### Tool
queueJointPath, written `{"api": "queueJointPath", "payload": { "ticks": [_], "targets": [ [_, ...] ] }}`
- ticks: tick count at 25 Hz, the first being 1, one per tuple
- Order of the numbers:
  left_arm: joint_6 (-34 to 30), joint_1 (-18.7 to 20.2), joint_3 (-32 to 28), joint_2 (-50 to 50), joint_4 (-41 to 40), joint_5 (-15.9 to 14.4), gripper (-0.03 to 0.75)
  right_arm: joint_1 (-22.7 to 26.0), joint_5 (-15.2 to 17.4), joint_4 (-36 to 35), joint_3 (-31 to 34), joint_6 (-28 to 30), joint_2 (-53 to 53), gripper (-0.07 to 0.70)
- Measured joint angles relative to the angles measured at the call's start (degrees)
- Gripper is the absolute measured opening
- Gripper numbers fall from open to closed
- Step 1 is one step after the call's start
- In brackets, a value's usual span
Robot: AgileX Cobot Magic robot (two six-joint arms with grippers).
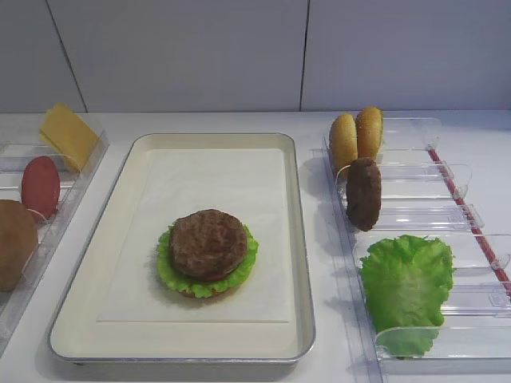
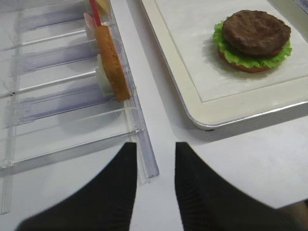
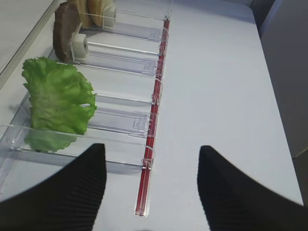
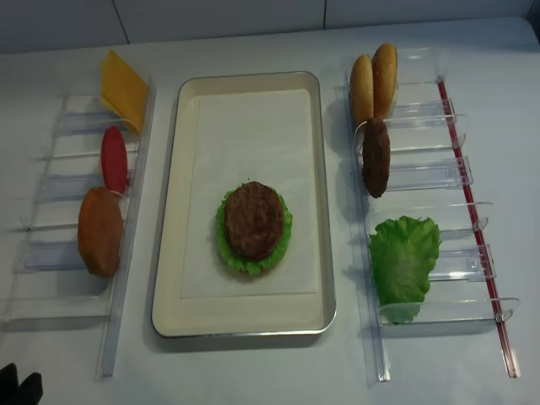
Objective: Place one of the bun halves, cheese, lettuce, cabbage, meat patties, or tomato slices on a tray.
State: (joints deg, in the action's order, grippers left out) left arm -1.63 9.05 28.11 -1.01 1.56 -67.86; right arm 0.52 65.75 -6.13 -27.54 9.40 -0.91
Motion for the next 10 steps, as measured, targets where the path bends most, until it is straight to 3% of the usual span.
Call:
{"api": "queueJointPath", "payload": {
  "ticks": [10],
  "targets": [
    [0.0, 0.0, 0.0, 0.0, 0.0, 0.0, 0.21, 0.0, 0.0, 0.0, 0.0, 0.0, 0.0, 0.426]
  ]
}}
